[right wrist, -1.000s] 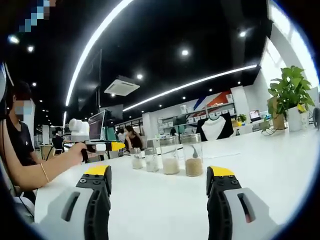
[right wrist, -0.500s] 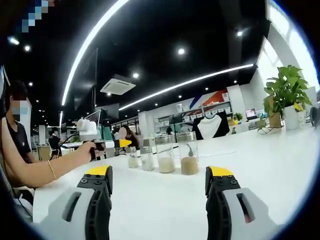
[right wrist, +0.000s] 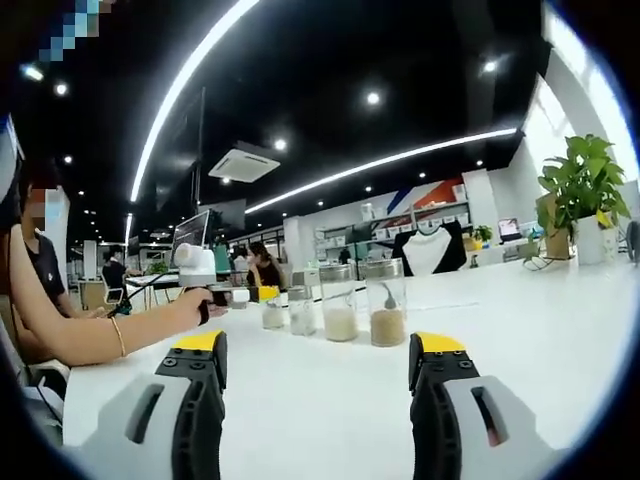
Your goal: Rotate the seasoning bottle until the label or dispensing opening points toward the visible target arrow and the bottle remains upright within the marked orientation range
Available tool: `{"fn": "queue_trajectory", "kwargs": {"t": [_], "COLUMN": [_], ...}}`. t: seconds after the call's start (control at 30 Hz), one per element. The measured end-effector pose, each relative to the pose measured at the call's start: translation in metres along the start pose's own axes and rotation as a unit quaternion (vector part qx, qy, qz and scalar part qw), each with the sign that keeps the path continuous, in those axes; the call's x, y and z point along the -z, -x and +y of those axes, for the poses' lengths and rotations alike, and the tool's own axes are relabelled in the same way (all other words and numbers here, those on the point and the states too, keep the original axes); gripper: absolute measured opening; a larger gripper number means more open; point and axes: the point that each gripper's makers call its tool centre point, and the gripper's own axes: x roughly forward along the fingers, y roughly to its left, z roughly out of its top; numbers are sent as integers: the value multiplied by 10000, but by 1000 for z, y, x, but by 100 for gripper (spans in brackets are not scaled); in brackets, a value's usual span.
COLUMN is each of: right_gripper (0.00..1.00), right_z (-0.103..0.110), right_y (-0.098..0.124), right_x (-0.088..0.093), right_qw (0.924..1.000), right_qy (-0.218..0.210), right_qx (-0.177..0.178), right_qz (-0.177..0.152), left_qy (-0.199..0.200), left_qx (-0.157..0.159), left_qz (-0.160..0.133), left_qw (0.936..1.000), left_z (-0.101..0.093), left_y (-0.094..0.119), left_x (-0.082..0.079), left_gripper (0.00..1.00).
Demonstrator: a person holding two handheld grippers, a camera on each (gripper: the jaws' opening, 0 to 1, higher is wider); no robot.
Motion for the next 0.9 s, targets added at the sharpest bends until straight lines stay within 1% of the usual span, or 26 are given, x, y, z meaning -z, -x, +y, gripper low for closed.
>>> {"fn": "queue_trajectory", "kwargs": {"t": [0.1,0.17,0.23,0.27,0.3,0.37,0.47,0.53,0.6,0.63,0.73,0.83,0.9], "right_gripper": [74,74,74,74,74,74,74,74,74,74,74,73,73], "right_z": [-1,-3,-4,-4,-5,-5,-4,-4,-4,-3,-3,-2,-3], "right_y": [0,-1,-2,-2,-2,-3,-4,-4,-5,-5,-5,-5,-5], "right_x": [1,2,3,4,3,5,7,9,11,11,11,13,11], "right_qw": [10000,10000,10000,10000,9999,9996,9996,9996,9995,9996,9996,9995,9995], "right_qy": [56,13,-20,19,112,203,192,194,162,131,127,133,169], "right_qx": [28,29,36,58,94,119,79,75,55,34,23,0,38], "right_qz": [22,44,67,76,84,134,170,202,252,253,252,289,263], "left_qy": [40,46,33,-123,-236,-277,-178,-178,-154,-87,-64,-64,-55], "left_qx": [-82,-75,-12,20,-18,-35,4,-29,-25,87,139,34,63], "left_qz": [-71,-73,-9,82,61,61,-39,-39,-48,-59,-80,-165,-170], "left_qw": [9999,9999,10000,9999,9997,9996,9998,9998,9999,9999,9999,9998,9998], "left_z": [1,0,-2,-5,-6,-7,-8,-1,1,-2,-1,3,3], "left_y": [-1,-5,-8,-9,-9,-10,-12,-19,-19,-19,-18,-18,-19], "left_x": [-3,-3,-1,2,1,1,-3,-4,-4,-4,-5,-5,-6], "left_gripper": [52,51,51,51,50,46,41,39,36,35,35,34,34]}}
